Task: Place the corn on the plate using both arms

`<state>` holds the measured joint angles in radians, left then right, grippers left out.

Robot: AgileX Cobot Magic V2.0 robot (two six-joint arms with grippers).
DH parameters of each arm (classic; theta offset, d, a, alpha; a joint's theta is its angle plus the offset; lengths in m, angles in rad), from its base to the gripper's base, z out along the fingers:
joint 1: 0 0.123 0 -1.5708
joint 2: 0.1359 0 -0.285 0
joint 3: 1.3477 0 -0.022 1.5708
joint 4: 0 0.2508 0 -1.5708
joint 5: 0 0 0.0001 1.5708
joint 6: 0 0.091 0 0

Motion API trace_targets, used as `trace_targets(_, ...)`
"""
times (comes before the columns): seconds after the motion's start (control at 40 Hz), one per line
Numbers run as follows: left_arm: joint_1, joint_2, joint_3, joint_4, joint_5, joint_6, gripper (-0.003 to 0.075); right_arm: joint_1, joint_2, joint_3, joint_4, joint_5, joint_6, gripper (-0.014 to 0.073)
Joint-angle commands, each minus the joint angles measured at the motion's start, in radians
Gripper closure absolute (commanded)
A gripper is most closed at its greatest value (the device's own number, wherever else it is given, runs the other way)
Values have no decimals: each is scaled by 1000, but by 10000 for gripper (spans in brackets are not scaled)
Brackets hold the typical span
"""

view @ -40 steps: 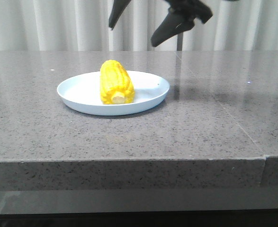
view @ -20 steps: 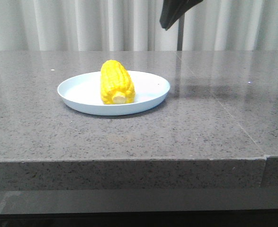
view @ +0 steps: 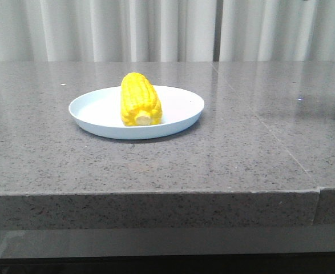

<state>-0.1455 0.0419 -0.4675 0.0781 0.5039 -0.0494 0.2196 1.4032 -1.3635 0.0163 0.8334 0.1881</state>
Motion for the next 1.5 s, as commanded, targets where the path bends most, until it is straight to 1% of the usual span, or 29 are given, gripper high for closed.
trace_targets(0.0,-2,14,-22,2,-80,-5,741,-11,-152,106,-84,-136,-17,683)
trace_targets(0.05,-2,14,-22,2,-80,-5,741,-11,-214,181,-107,-187,-16,683)
trace_targets(0.28,-2,14,-22,2,-80,-5,741,-11,-507,490,-107,-361,-16,683)
trace_targets(0.57,-2,14,-22,2,-80,-5,741,-11,-869,802,-107,-510,-16,683)
trace_targets(0.75,-2,14,-22,2,-80,-5,741,-11,-1067,942,-107,-615,-16,683)
trace_targets(0.88,-2,14,-22,2,-80,-5,741,-11,-1152,983,-107,-639,-16,683)
trace_targets(0.95,-2,14,-22,2,-80,-5,741,-11,-1170,985,-107,-639,-16,683)
trace_targets(1.48,-2,14,-22,2,-80,-5,741,-11,-1171,985,-107,-621,-16,683)
